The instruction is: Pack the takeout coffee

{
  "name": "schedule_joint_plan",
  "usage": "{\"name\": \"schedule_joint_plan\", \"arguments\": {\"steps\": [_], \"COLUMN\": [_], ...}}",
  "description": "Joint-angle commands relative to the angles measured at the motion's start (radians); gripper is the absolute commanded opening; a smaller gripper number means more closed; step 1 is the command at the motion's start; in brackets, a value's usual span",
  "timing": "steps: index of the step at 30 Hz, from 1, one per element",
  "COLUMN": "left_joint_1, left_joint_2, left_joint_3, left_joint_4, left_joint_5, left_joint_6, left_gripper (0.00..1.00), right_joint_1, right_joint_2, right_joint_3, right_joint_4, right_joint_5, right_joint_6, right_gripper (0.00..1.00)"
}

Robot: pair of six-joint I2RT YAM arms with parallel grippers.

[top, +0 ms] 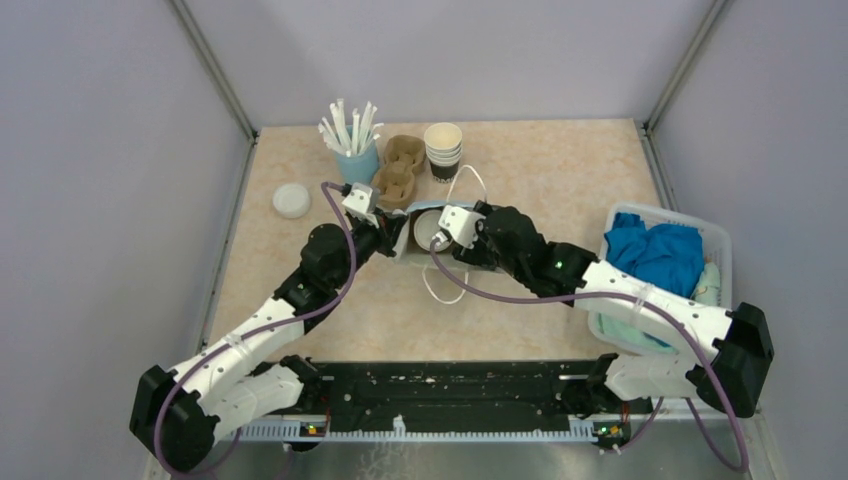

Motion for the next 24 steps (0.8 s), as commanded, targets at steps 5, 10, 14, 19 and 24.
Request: {"name": "schedule_joint_plan", "arguments": {"steps": [5, 10, 14, 19, 24], "left_joint_1": [-0.004, -0.004, -0.005, -0.004, -0.005], "left_joint_2": [-0.04, -0.042, -0.04, -0.037, -0.041], "left_joint_3": [0.001, 0.002, 0.006, 0.021, 0.027], "left_joint_4": [0.061, 0.052, 0.042, 0.015, -0.015], "left_joint_5": [0.011, 0.04, 0.045, 0.047, 0.047], "left_joint_6": [-0.005, 0.002, 0.004, 0.005, 0.012], "left_gripper": [0.0, 0.0, 0.0, 0.0, 0.0], "right_joint_1": [-0.021, -0.034, -0.047, -0.069, -0.104], "right_joint_2": [-0.003, 0.019, 0.043, 0.07, 0.078], "right_joint_3": [0.007, -0.034, -0.04, -0.054, -0.075], "right_joint_4": [0.109, 0.178, 0.223, 0.281, 0.31], "right_joint_5": [-0.028, -0.065, -0.109, -0.136, -0.163], "right_joint_6": [0.041, 0.016, -0.006, -0.033, -0.042], "right_gripper": [0.5, 0.5, 0.5, 0.5, 0.5]}}
